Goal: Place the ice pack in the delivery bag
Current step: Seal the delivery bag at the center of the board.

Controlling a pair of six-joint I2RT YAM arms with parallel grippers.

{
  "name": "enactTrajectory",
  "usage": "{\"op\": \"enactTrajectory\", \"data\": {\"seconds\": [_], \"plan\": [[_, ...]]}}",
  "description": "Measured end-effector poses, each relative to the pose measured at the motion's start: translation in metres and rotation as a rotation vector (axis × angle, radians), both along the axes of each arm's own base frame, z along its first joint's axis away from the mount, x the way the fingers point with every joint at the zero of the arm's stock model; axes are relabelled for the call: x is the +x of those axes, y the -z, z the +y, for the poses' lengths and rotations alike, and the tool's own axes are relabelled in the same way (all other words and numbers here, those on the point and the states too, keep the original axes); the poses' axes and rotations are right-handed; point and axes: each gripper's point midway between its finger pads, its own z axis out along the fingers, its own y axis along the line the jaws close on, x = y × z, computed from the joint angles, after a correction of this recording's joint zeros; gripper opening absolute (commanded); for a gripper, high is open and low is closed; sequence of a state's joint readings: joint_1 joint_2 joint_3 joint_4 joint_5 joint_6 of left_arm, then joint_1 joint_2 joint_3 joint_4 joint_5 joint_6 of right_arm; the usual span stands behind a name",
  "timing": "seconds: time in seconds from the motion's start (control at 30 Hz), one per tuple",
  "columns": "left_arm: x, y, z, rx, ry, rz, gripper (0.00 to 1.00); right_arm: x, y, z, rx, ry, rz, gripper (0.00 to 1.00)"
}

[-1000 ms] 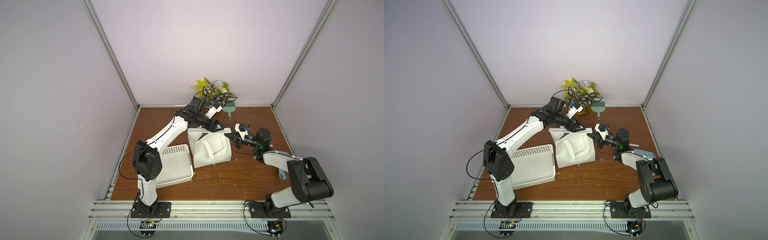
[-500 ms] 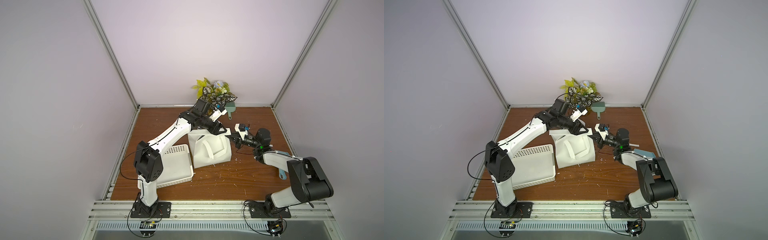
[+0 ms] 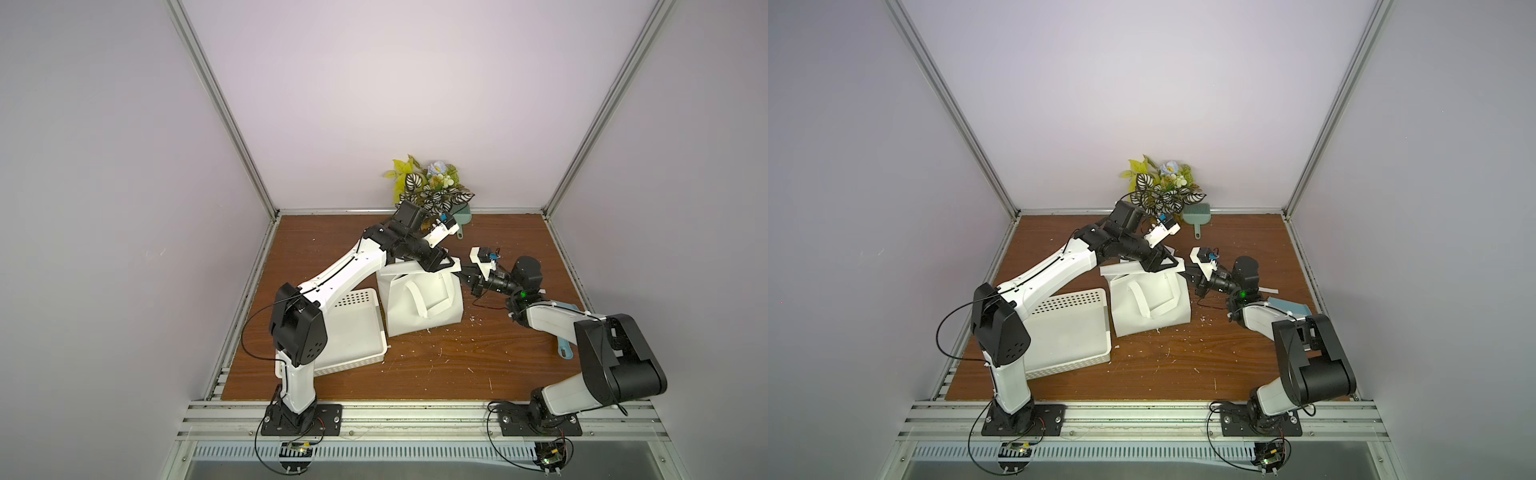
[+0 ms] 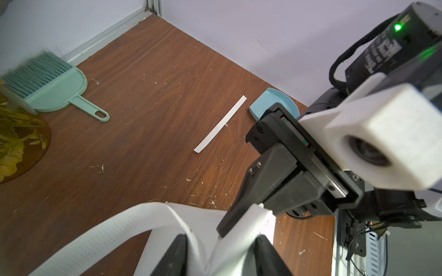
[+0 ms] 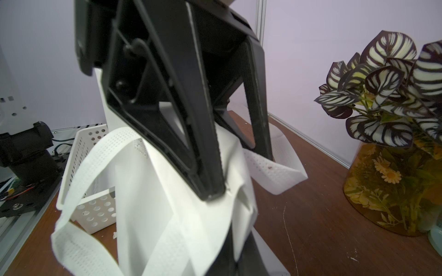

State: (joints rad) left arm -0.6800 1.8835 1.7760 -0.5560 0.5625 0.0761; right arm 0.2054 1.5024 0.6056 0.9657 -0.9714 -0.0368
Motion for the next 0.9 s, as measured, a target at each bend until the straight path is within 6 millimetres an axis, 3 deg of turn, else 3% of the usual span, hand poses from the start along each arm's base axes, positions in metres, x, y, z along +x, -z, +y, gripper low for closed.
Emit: {"op": "enactTrajectory", "data": {"seconds": [0.3,0.4,0.6,0.73,0.9], "plan": [[0.000,0.002,-0.002,0.037,-0.007,-0.052,0.38,0.000,0.001,0.000,-0.001,-0.001,0.007,0.00],[0.002,0.000,-0.003,0.041,-0.016,-0.063,0.56,0.000,0.001,0.000,-0.002,0.000,0.007,0.00],[0.001,-0.008,-0.007,0.031,-0.012,-0.080,0.46,0.001,0.000,0.001,-0.001,-0.002,0.006,0.00],[0.000,-0.008,-0.007,0.028,-0.007,-0.078,0.51,0.001,0.000,0.001,-0.002,-0.002,0.009,0.00],[0.000,-0.008,-0.007,0.031,-0.002,-0.084,0.49,0.001,0.000,0.001,-0.002,-0.002,0.010,0.00]]}}
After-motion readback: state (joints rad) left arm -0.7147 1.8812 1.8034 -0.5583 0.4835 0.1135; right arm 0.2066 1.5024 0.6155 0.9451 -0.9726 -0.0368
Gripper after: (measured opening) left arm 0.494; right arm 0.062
